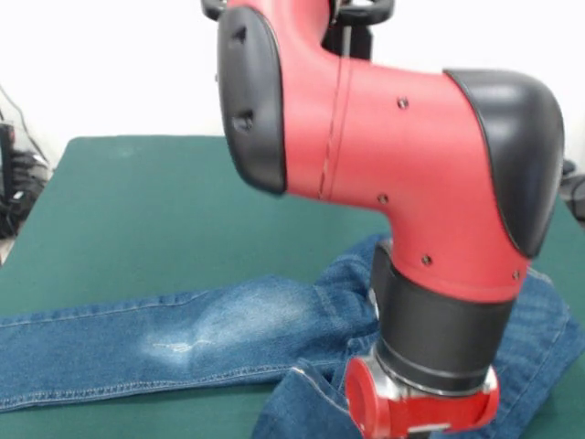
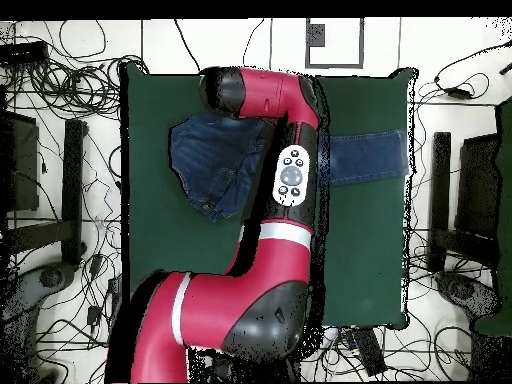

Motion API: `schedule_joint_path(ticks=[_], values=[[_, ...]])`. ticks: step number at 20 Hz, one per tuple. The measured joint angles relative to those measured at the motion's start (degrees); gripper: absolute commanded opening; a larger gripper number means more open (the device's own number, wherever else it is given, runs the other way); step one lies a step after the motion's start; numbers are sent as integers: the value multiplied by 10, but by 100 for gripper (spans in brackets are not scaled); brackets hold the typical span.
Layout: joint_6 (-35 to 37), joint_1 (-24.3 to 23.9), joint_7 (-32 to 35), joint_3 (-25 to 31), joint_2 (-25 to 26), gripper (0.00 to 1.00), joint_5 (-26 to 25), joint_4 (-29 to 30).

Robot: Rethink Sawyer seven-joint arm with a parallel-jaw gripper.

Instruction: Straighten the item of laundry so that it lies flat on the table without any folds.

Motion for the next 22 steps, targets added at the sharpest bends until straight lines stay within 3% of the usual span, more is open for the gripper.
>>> schedule_joint_path(ticks=[11, 22], values=[[46, -19, 0, -4, 76, 0, 10, -131], [49, -44, 0, -9, 92, 0, 31, -189]])
